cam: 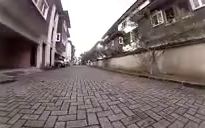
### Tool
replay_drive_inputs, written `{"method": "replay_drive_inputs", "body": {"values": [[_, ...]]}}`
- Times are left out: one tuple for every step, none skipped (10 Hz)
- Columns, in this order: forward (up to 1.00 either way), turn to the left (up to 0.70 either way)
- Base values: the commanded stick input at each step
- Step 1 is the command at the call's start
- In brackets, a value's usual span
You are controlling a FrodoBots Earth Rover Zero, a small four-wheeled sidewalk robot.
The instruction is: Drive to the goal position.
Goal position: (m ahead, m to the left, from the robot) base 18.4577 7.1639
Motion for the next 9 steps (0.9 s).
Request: {"method": "replay_drive_inputs", "body": {"values": [[0.5,0.0],[0.5,0.0],[0.5,0.0],[0.5,0.0],[0.5,0.0],[0.5,0.0],[0.5,0.0],[0.5,0.0],[0.5,0.0]]}}
